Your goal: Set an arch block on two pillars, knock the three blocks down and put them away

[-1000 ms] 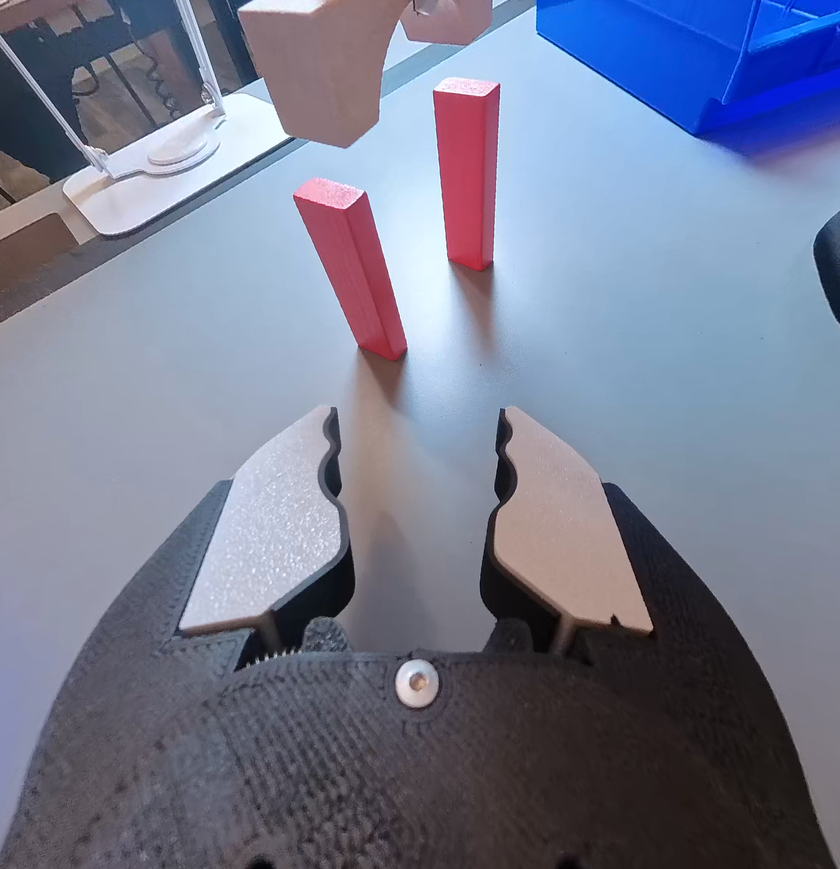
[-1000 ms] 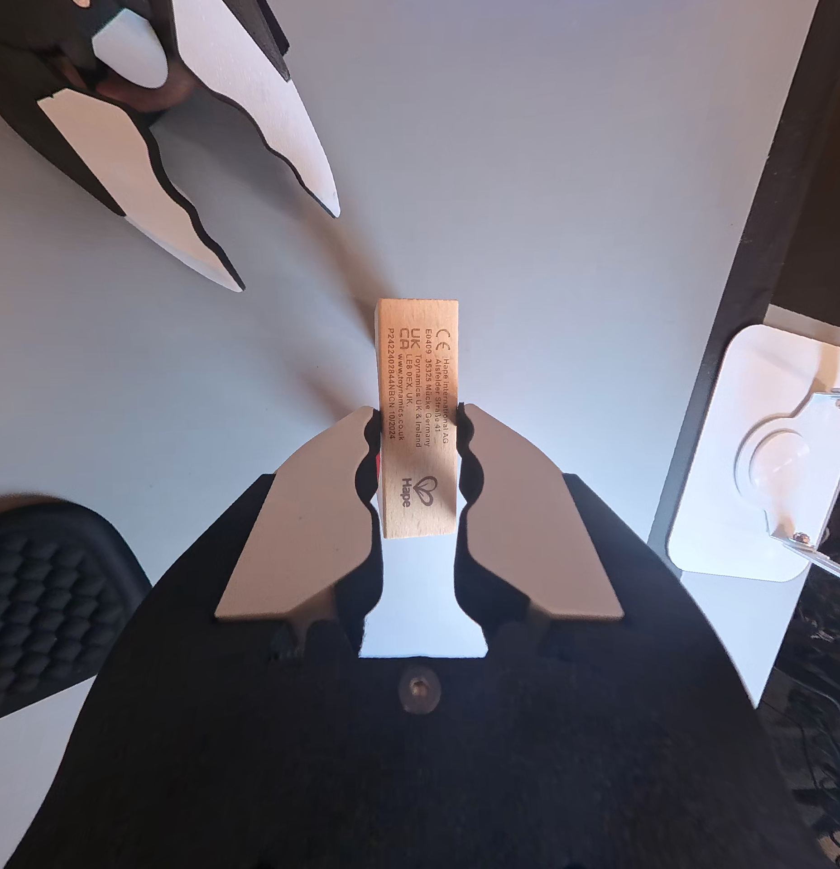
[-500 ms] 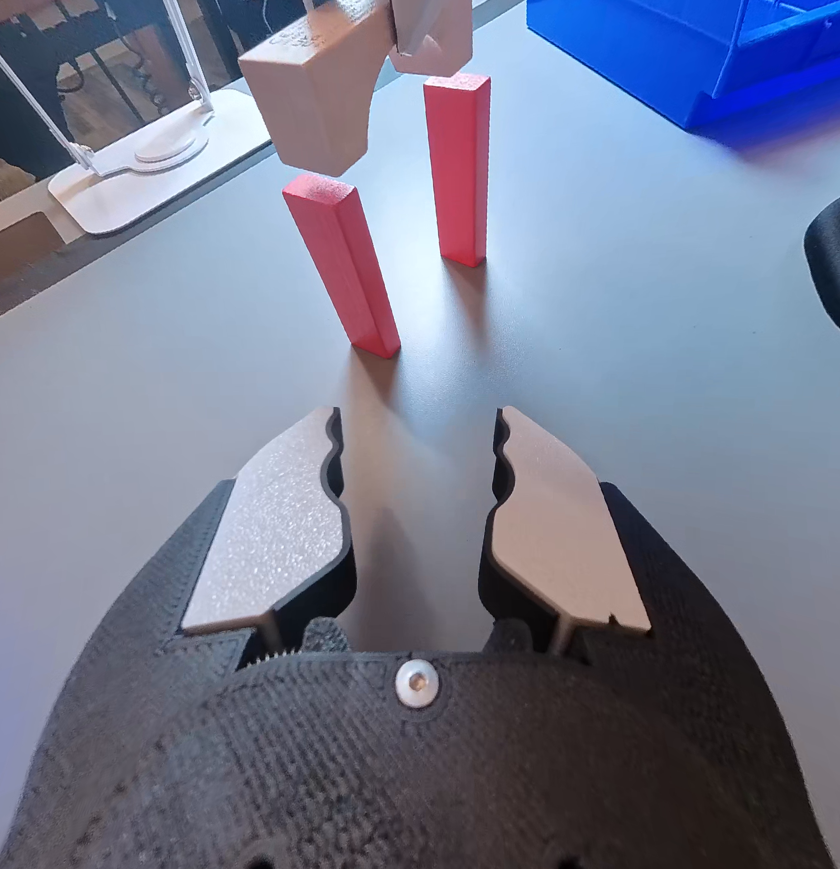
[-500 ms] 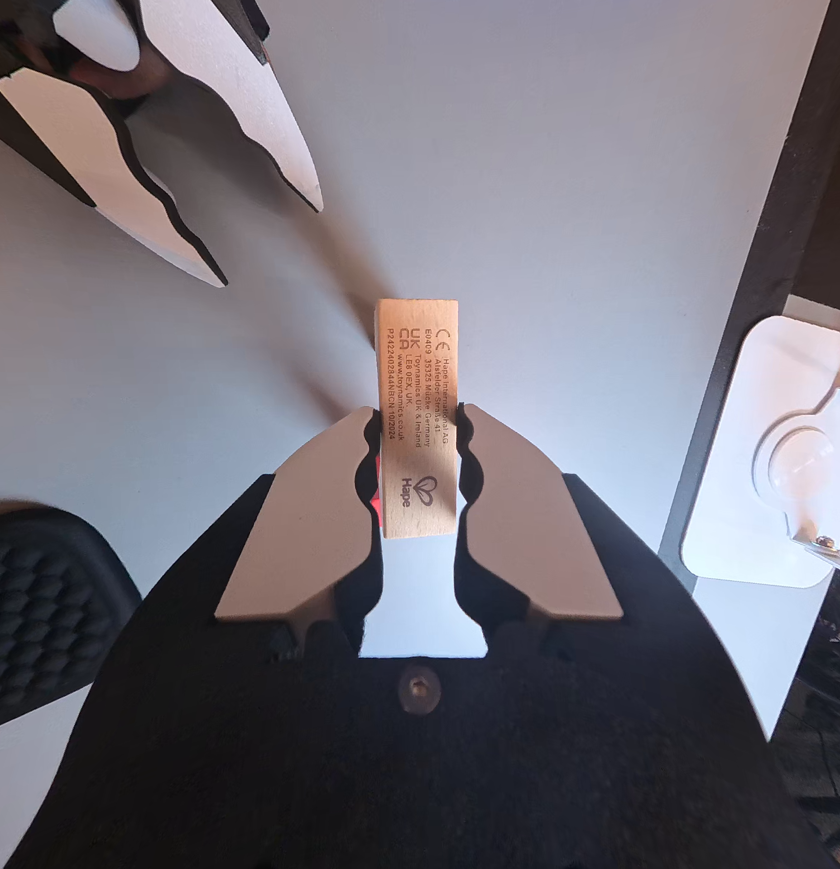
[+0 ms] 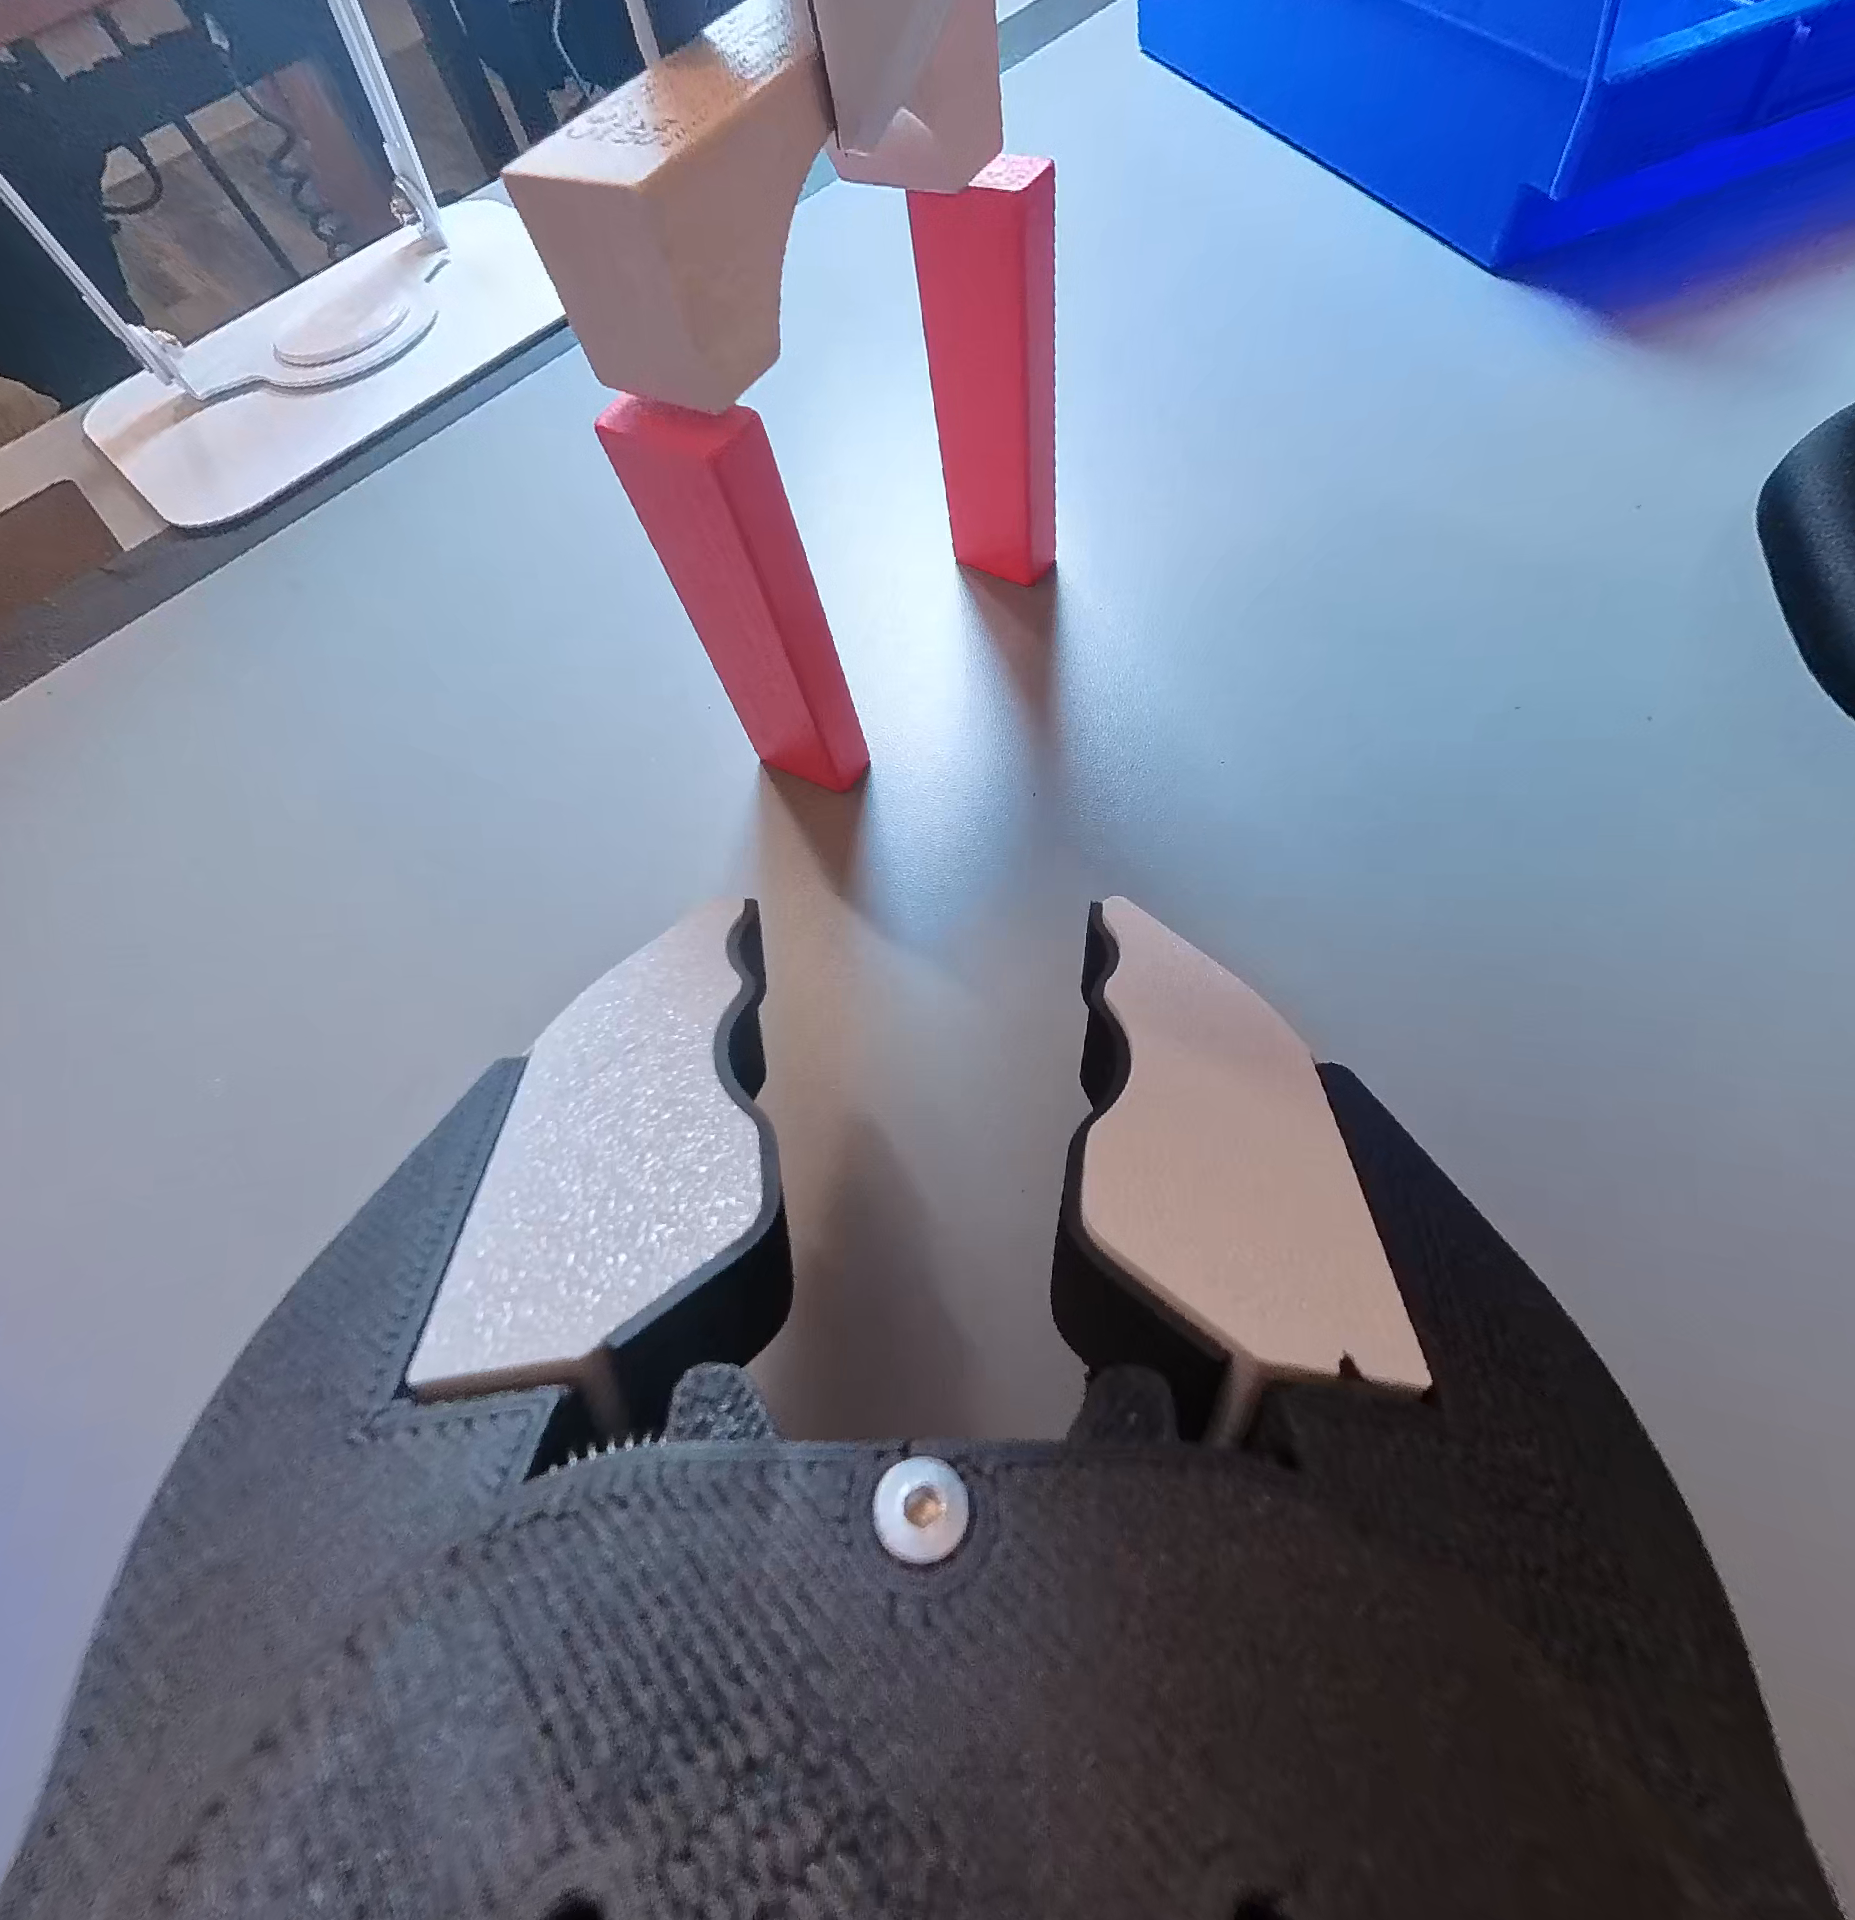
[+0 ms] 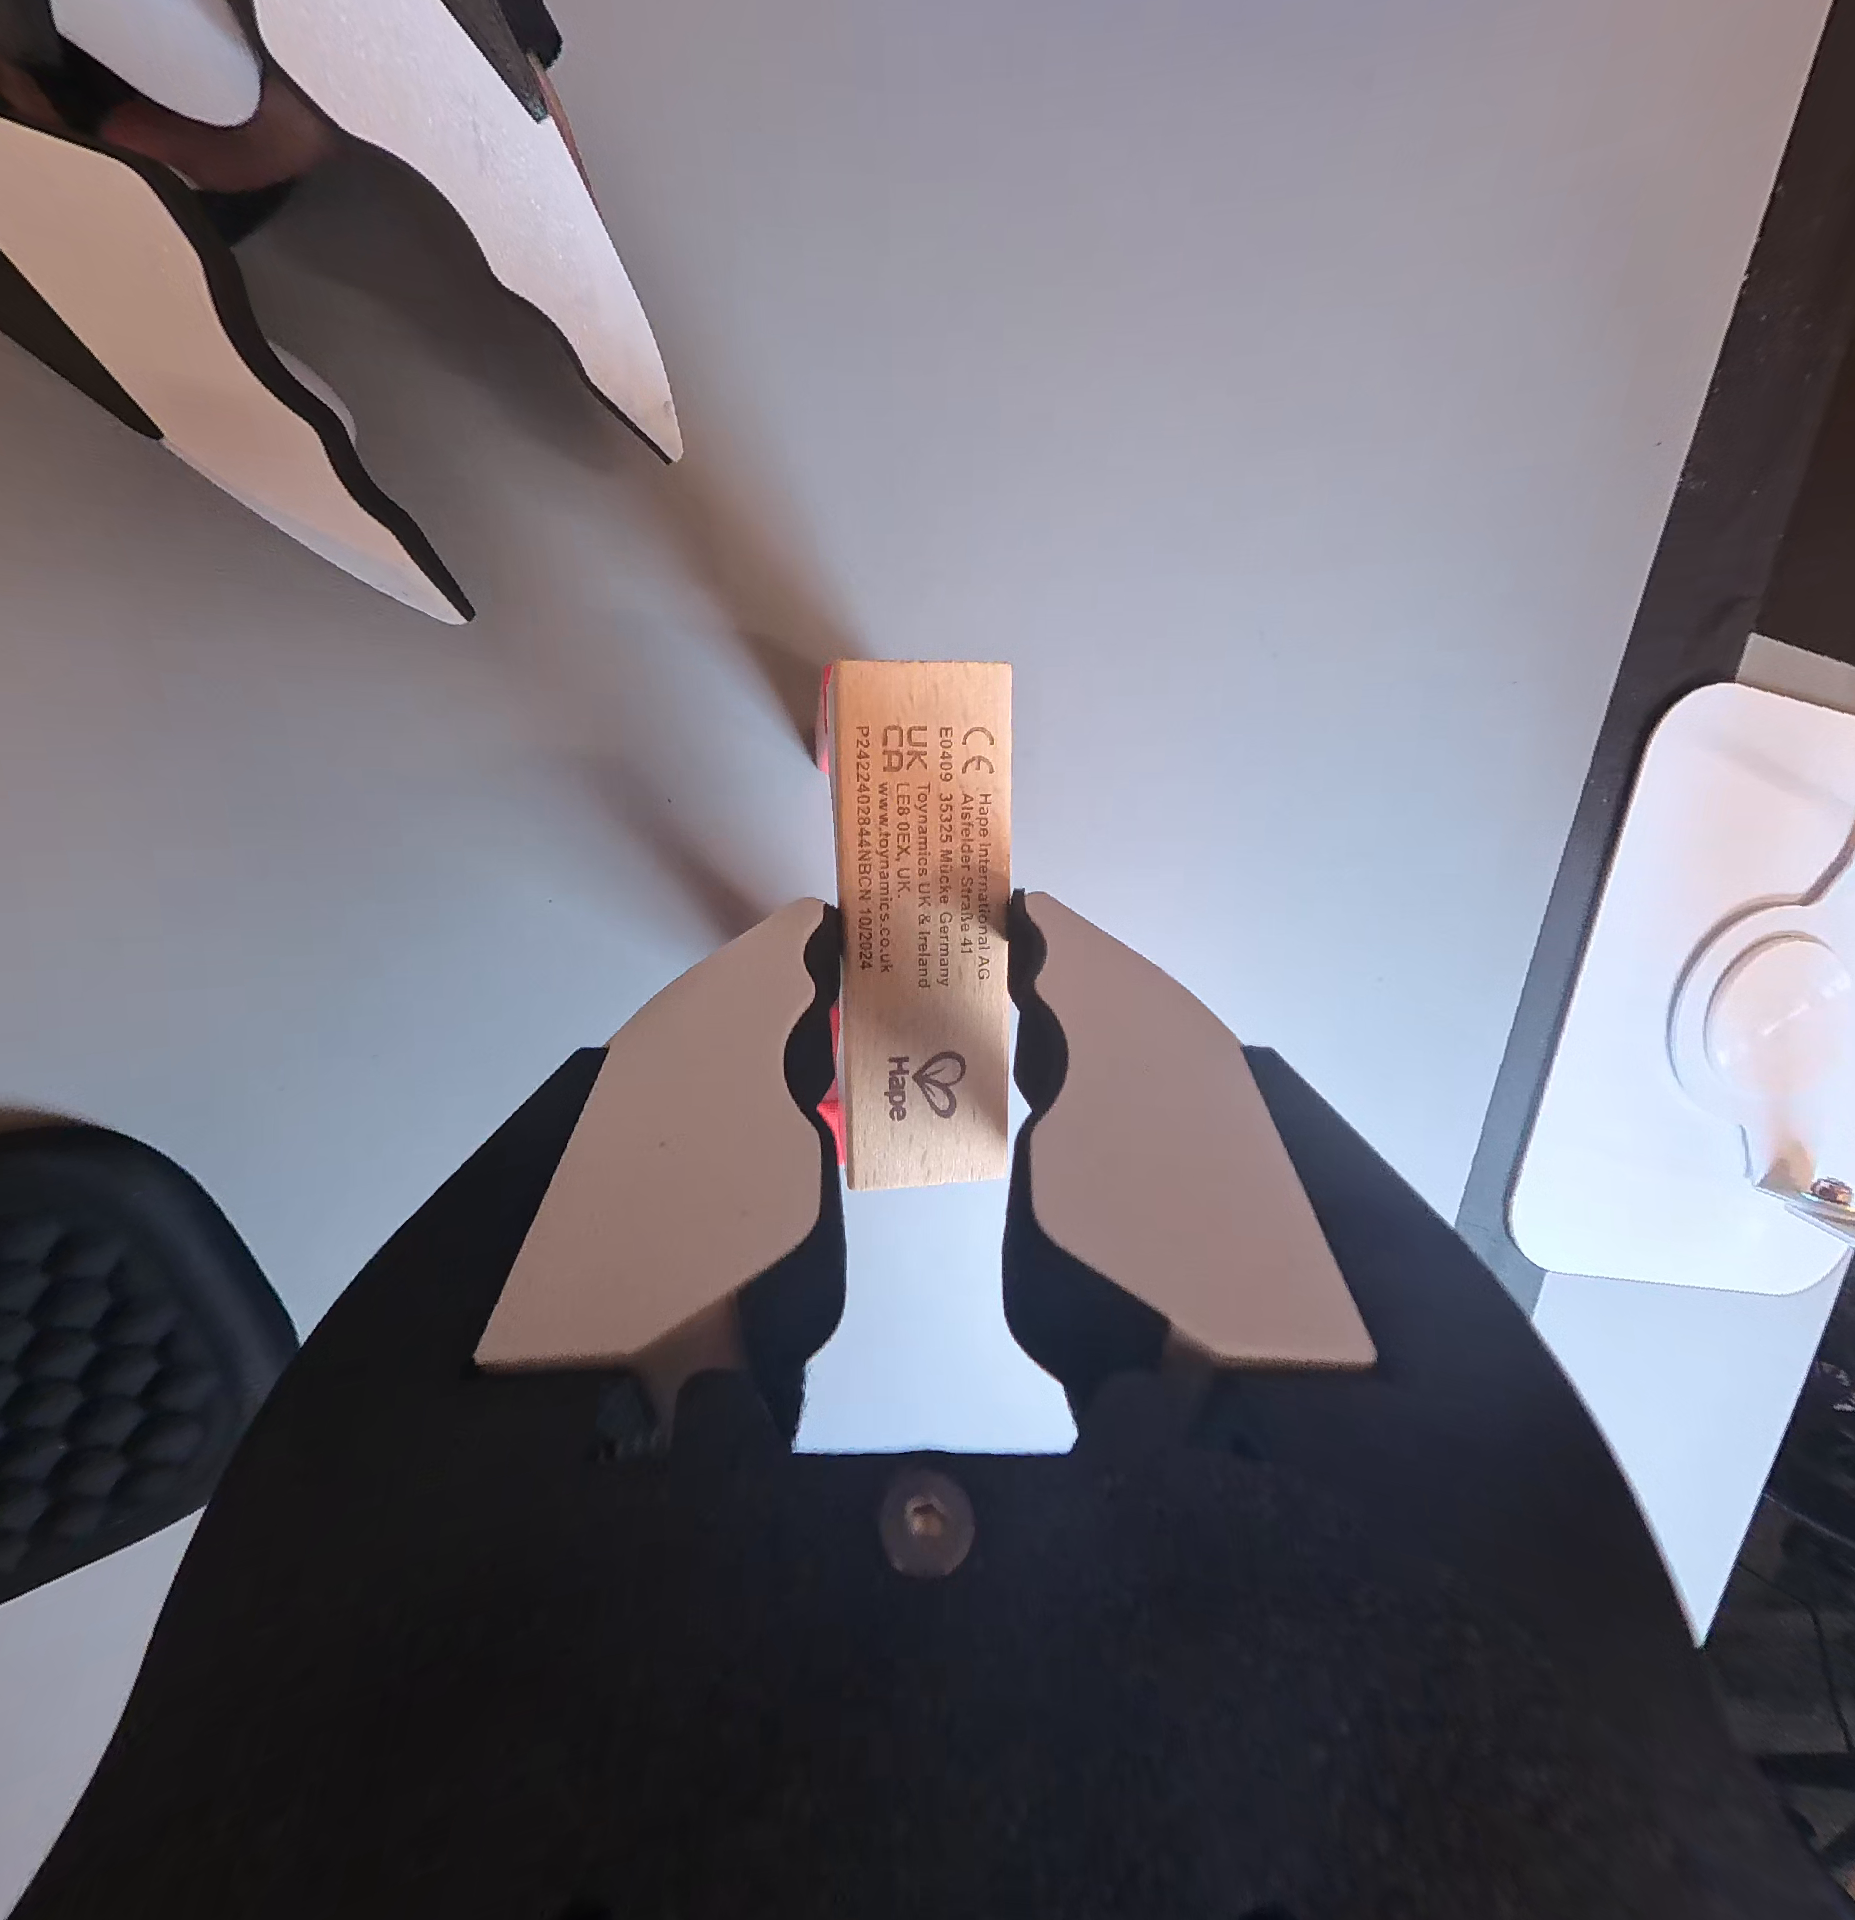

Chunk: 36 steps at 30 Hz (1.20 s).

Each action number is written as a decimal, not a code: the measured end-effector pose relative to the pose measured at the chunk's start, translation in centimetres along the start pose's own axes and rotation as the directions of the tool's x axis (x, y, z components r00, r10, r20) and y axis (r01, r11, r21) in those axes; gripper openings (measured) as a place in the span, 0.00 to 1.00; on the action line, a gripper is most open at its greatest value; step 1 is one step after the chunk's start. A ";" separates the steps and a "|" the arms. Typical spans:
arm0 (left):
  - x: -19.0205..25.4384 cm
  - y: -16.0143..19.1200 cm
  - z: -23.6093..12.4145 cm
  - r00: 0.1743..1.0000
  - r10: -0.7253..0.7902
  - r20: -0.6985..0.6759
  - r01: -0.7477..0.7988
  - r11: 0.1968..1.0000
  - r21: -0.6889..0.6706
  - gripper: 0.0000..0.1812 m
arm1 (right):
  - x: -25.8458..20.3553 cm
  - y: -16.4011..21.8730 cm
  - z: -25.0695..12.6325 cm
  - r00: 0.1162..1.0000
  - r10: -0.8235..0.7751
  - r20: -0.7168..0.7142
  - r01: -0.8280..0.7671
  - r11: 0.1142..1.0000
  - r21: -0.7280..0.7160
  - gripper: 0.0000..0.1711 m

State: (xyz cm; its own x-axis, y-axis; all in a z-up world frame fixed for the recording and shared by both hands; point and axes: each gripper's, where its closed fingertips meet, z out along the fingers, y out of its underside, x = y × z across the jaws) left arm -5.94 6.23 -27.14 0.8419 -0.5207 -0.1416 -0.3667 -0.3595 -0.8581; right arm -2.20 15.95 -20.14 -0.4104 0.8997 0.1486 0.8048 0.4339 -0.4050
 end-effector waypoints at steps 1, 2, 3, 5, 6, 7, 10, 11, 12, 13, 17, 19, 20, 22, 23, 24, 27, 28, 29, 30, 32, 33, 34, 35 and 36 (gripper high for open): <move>0.0 0.0 0.0 1.000 0.000 -0.001 0.000 1.000 0.000 0.33 | 0.0 0.0 0.0 1.000 0.000 -0.001 0.000 1.000 -0.001 0.19; 0.0 0.0 0.0 1.000 0.000 -0.002 0.000 1.000 -0.001 0.33 | 0.0 0.0 0.0 1.000 0.001 -0.001 -0.001 1.000 0.000 0.19; 0.0 0.0 0.0 1.000 0.001 -0.002 -0.001 1.000 -0.001 0.33 | 0.0 0.1 0.0 1.000 0.002 0.000 -0.002 1.000 0.001 0.19; 0.1 0.0 0.0 1.000 0.003 -0.003 -0.003 1.000 -0.001 0.33 | 0.0 0.1 0.1 1.000 0.002 -0.002 -0.002 1.000 0.004 0.19; 0.1 0.0 0.0 1.000 0.003 -0.004 -0.003 1.000 -0.002 0.33 | 0.0 0.1 0.1 1.000 0.003 -0.003 -0.003 1.000 0.005 0.18; 0.1 0.0 0.0 1.000 0.004 -0.004 -0.004 1.000 -0.002 0.33 | 0.0 0.1 0.1 1.000 0.004 -0.003 -0.004 1.000 0.006 0.19; 0.1 0.0 0.0 1.000 0.006 -0.006 -0.006 1.000 -0.003 0.32 | 0.0 0.2 0.2 1.000 0.006 -0.003 -0.006 1.000 0.008 0.19; 0.1 0.0 0.0 1.000 0.007 -0.006 -0.007 1.000 -0.003 0.32 | 0.0 0.2 0.2 1.000 0.007 -0.002 -0.007 1.000 0.011 0.19; 0.2 0.0 0.0 1.000 0.008 -0.007 -0.008 1.000 -0.004 0.32 | 0.0 0.2 0.2 1.000 0.008 -0.003 -0.008 1.000 0.012 0.19; 0.2 0.1 0.0 1.000 0.009 -0.008 -0.009 1.000 -0.004 0.32 | 0.0 0.2 0.2 1.000 0.009 -0.003 -0.009 1.000 0.012 0.19; 0.2 0.1 0.1 1.000 0.011 -0.008 -0.011 1.000 -0.006 0.32 | -0.1 0.2 0.2 1.000 0.009 -0.006 -0.008 1.000 0.017 0.18; 0.2 0.1 0.1 1.000 0.010 -0.009 -0.010 1.000 -0.006 0.32 | -0.1 0.2 0.2 1.000 0.008 -0.010 -0.008 1.000 0.019 0.18; 0.2 0.1 0.1 1.000 0.010 -0.009 -0.010 1.000 -0.006 0.32 | -0.1 0.2 0.2 1.000 0.008 -0.012 -0.008 1.000 0.020 0.18; 0.2 0.1 0.1 1.000 0.011 -0.009 -0.011 1.000 -0.007 0.32 | -0.1 0.2 0.2 1.000 0.011 -0.012 -0.011 1.000 0.022 0.19; 0.2 0.1 0.1 1.000 0.012 -0.009 -0.012 1.000 -0.008 0.32 | -0.1 0.2 0.2 1.000 0.013 -0.010 -0.012 1.000 0.023 0.19; 0.2 0.1 0.1 1.000 0.013 -0.009 -0.013 1.000 -0.007 0.32 | -0.2 0.2 0.2 1.000 0.015 -0.006 -0.015 1.000 0.025 0.19; 0.3 0.1 0.1 1.000 0.013 -0.011 -0.013 1.000 -0.007 0.32 | -0.2 0.2 0.2 1.000 0.013 -0.006 -0.013 1.000 0.024 0.19; 0.3 0.1 0.1 1.000 0.013 -0.011 -0.013 1.000 -0.007 0.32 | -0.2 0.2 0.1 1.000 0.011 -0.007 -0.011 1.000 0.023 0.19; 0.3 0.1 0.1 1.000 0.013 -0.012 -0.013 1.000 -0.007 0.32 | -0.2 0.2 0.2 1.000 0.010 -0.007 -0.009 1.000 0.024 0.19; 0.3 0.1 0.1 1.000 0.013 -0.012 -0.013 1.000 -0.006 0.32 | -0.2 0.2 0.1 1.000 0.008 -0.008 -0.008 1.000 0.024 0.19; 0.3 0.1 0.1 1.000 0.014 -0.013 -0.015 1.000 -0.007 0.32 | -0.2 0.2 0.1 1.000 0.007 -0.009 -0.007 1.000 0.024 0.19; 0.3 0.1 0.1 1.000 0.015 -0.013 -0.015 1.000 -0.008 0.32 | -0.2 0.2 0.1 1.000 0.007 -0.009 -0.007 1.000 0.025 0.19; 0.3 0.1 0.1 1.000 0.016 -0.013 -0.016 1.000 -0.008 0.32 | -0.2 0.2 0.1 1.000 0.008 -0.010 -0.008 1.000 0.027 0.19; 0.3 0.2 0.1 1.000 0.017 -0.013 -0.017 1.000 -0.009 0.32 | -0.2 0.2 0.1 1.000 0.008 -0.011 -0.008 1.000 0.029 0.19; 0.4 0.2 0.1 1.000 0.017 -0.014 -0.017 1.000 -0.010 0.32 | -0.2 0.2 0.1 1.000 0.008 -0.014 -0.008 0.999 0.032 0.19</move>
State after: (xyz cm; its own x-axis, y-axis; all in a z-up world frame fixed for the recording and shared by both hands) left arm -5.64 6.10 -27.40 0.8298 -0.5378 -0.1494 -0.3850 -0.3578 -0.8507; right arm -2.03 15.82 -20.30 -0.3980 0.9038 0.1575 0.7937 0.4253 -0.4349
